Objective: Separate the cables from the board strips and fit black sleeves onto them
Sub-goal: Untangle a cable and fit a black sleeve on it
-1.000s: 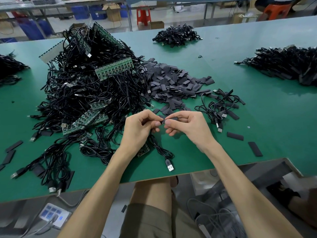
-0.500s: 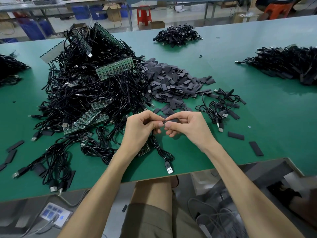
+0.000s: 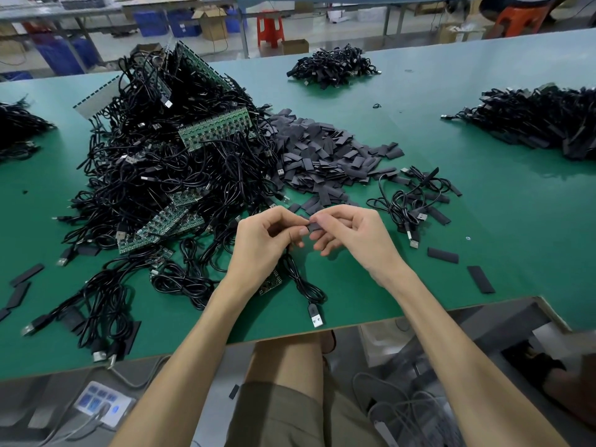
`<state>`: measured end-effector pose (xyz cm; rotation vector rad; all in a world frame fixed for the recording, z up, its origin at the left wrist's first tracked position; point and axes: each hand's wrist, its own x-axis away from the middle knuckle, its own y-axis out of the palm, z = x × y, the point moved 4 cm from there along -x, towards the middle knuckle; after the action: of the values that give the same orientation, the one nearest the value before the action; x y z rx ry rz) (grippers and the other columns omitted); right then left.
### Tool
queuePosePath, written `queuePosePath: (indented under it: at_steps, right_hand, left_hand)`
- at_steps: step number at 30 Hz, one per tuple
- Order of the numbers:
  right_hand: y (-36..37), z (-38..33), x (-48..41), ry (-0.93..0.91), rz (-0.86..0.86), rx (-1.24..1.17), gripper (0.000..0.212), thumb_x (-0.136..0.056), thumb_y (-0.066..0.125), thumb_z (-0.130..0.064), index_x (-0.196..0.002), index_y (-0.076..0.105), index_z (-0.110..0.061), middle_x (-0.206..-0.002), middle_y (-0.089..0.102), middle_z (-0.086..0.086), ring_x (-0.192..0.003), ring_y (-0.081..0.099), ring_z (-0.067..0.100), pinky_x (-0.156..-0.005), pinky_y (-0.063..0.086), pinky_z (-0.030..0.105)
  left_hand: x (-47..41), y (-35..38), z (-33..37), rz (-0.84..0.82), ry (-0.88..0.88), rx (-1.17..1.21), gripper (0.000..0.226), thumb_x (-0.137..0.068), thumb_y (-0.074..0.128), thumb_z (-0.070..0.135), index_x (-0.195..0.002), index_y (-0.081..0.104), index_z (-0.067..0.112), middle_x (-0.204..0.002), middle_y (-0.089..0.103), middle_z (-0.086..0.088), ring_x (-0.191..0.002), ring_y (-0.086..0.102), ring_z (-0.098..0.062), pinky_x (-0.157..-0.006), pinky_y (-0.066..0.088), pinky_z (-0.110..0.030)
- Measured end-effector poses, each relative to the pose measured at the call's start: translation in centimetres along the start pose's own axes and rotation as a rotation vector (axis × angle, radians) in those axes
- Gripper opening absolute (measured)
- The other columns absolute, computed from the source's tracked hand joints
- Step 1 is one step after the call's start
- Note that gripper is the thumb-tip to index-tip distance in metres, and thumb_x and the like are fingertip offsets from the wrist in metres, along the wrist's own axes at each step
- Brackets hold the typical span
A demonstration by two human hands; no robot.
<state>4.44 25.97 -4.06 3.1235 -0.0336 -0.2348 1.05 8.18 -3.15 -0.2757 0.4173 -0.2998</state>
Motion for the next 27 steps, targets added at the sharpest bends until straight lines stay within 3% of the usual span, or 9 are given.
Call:
queuePosePath:
  at_steps: [4,8,13,16,19,22,27]
  right_hand:
    - [-0.3,0.0,-0.1,-0.040,0.074,0.065,0.018,-0.105,0.054,-0.005,-0.106,0.072,-0.006,-0.072,0.072,0.008,-0.059,0.064,0.019,-0.056,0.053,0.026]
    - [-1.1,-0.1,-0.1,-0.078,0.214,0.023,0.015,-0.106,0.053,-0.006,-0.111,0.067,-0.008,-0.074,0.071,0.011,-0.060,0.062,0.020,-0.057,0.051,0.029]
    - [-1.7,-0.2,0.0,-0.100,0.325,-0.081,0.010,-0.104,0.059,-0.010,-0.106,0.064,-0.002,-0.076,0.075,0.011,-0.062,0.067,0.019,-0.058,0.053,0.026]
    - [-2.0,-0.2,0.0,-0.102,0.364,-0.126,0.012,-0.104,0.060,-0.015,-0.103,0.064,-0.003,-0.078,0.076,0.012,-0.064,0.069,0.021,-0.059,0.054,0.026]
    - [-2.1,-0.1,-0.1,-0.084,0.381,-0.152,0.023,-0.108,0.053,-0.022,-0.106,0.063,-0.001,-0.079,0.076,0.012,-0.066,0.071,0.023,-0.059,0.054,0.027]
    - [-2.0,0.2,-0.4,-0.033,0.380,-0.124,0.030,-0.111,0.046,-0.026,-0.108,0.064,-0.002,-0.077,0.076,0.007,-0.066,0.072,0.020,-0.059,0.056,0.028]
    - [-0.6,0.7,-0.6,0.052,0.253,-0.108,0.023,-0.106,0.056,-0.016,-0.107,0.065,0.005,-0.070,0.073,0.007,-0.054,0.065,0.015,-0.052,0.050,0.024]
  left_hand:
    - [0.0,0.3,0.1,-0.019,0.023,-0.036,0.009,-0.089,0.079,0.014,-0.097,0.075,0.015,-0.080,0.075,0.003,-0.071,0.074,-0.016,-0.067,0.057,-0.025]
    - [-0.1,0.5,0.3,-0.039,-0.021,-0.103,0.007,-0.093,0.075,0.021,-0.098,0.075,0.016,-0.078,0.075,0.004,-0.073,0.072,-0.013,-0.068,0.056,-0.030]
    - [-0.3,1.0,0.7,-0.141,-0.061,-0.175,0.018,-0.098,0.069,0.030,-0.088,0.077,0.017,-0.063,0.065,0.013,-0.055,0.053,-0.004,-0.056,0.037,-0.016]
    - [-0.9,1.3,1.0,-0.243,-0.086,-0.192,0.022,-0.099,0.066,0.033,-0.084,0.077,0.020,-0.059,0.061,0.015,-0.052,0.061,-0.017,-0.053,0.037,-0.017]
    - [-2.1,1.3,1.9,-0.289,-0.083,-0.102,0.026,-0.100,0.065,0.031,-0.083,0.075,0.015,-0.065,0.070,0.002,-0.050,0.064,-0.018,-0.051,0.041,-0.016]
    - [-3.9,1.0,3.4,-0.248,-0.101,0.111,0.028,-0.101,0.064,0.029,-0.086,0.075,0.007,-0.066,0.068,0.001,-0.048,0.056,-0.012,-0.049,0.042,-0.016]
    - [-7.6,3.8,6.8,-0.276,-0.131,0.183,0.030,-0.101,0.063,0.029,-0.091,0.076,0.004,-0.066,0.067,0.002,-0.049,0.053,-0.010,-0.048,0.041,-0.017]
